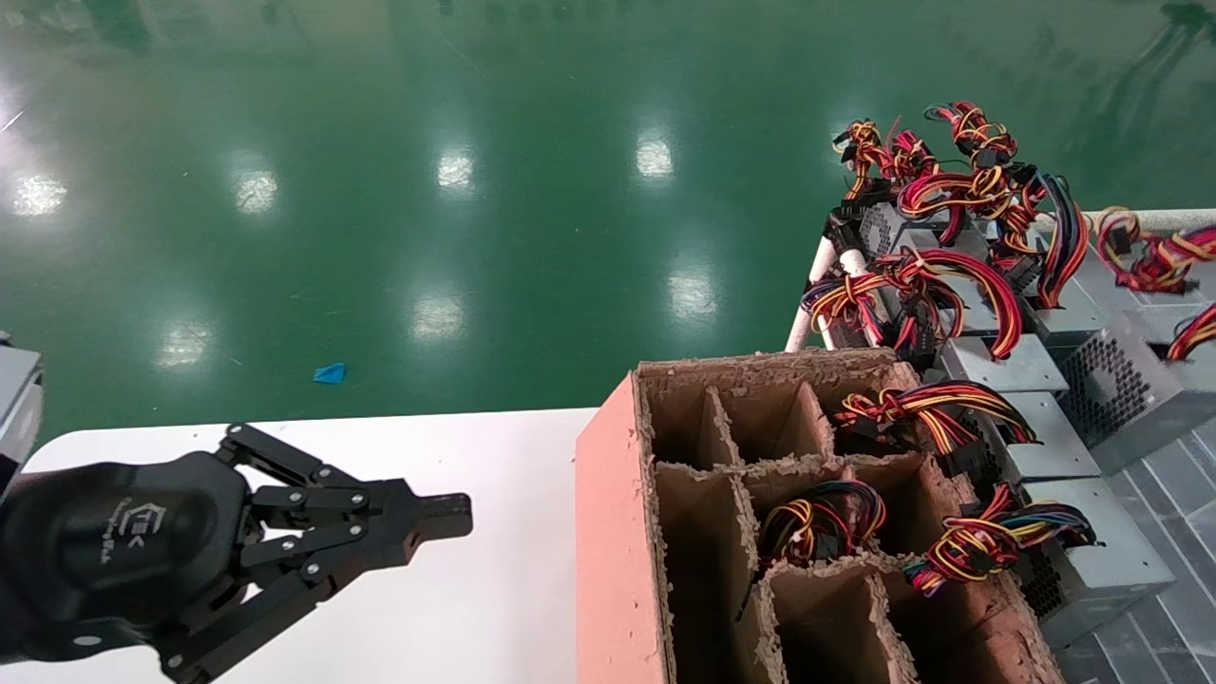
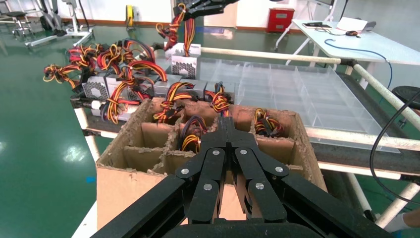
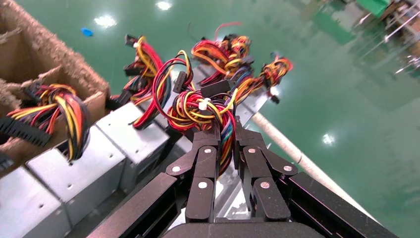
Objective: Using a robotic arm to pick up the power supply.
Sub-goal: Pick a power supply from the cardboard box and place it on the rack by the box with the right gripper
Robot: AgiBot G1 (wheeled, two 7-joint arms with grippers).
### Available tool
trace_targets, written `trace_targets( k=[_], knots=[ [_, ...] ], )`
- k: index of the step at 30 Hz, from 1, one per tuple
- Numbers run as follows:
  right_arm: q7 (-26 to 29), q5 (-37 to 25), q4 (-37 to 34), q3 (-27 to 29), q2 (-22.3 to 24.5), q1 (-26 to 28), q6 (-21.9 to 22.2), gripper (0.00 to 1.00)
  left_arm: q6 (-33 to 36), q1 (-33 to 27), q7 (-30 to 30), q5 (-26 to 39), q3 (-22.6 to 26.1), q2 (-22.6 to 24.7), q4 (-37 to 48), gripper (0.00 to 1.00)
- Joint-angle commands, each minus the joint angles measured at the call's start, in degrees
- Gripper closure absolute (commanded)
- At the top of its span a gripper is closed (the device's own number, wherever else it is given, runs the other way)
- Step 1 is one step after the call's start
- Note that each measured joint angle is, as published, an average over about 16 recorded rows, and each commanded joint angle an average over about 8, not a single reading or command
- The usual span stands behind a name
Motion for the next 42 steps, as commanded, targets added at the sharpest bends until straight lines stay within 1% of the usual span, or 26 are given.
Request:
trace_targets(
  k=[1,9,22,23,24,30,31,32,42],
  knots=[
    [-0.3,-0.7,-0.7,-0.4,-0.3,0.2,-0.5,1.00,0.0,0.0,0.0,0.0,0.0,0.0,0.0,1.00],
    [-0.9,-2.6,-2.1,-1.5,-1.9,1.2,-1.8,1.00,0.0,0.0,0.0,0.0,0.0,0.0,0.0,1.00],
    [-3.3,-3.0,-7.1,-2.2,-6.4,-0.8,-2.2,1.00,0.0,0.0,0.0,0.0,0.0,0.0,0.0,1.00],
    [-3.5,-3.1,-7.3,-2.3,-6.7,-0.8,-2.4,0.95,0.0,0.0,0.0,0.0,0.0,0.0,0.0,1.00],
    [-3.5,-3.2,-7.4,-2.4,-7.0,-0.7,-2.5,0.84,0.0,0.0,0.0,0.0,0.0,0.0,0.0,1.00],
    [-3.5,-3.7,-7.4,-2.7,-7.6,0.2,-3.1,0.09,0.0,0.0,0.0,0.0,0.0,0.0,0.0,1.00],
    [-3.4,-3.7,-7.3,-2.7,-7.5,0.4,-3.2,0.02,0.0,0.0,0.0,0.0,0.0,0.0,0.0,1.00],
    [-3.4,-3.7,-7.2,-2.7,-7.5,0.5,-3.2,0.00,0.0,0.0,0.0,0.0,0.0,0.0,0.0,1.00],
    [-1.8,-4.5,-4.4,-3.2,-6.8,1.7,-3.6,0.00,0.0,0.0,0.0,0.0,0.0,0.0,0.0,1.00]
  ],
)
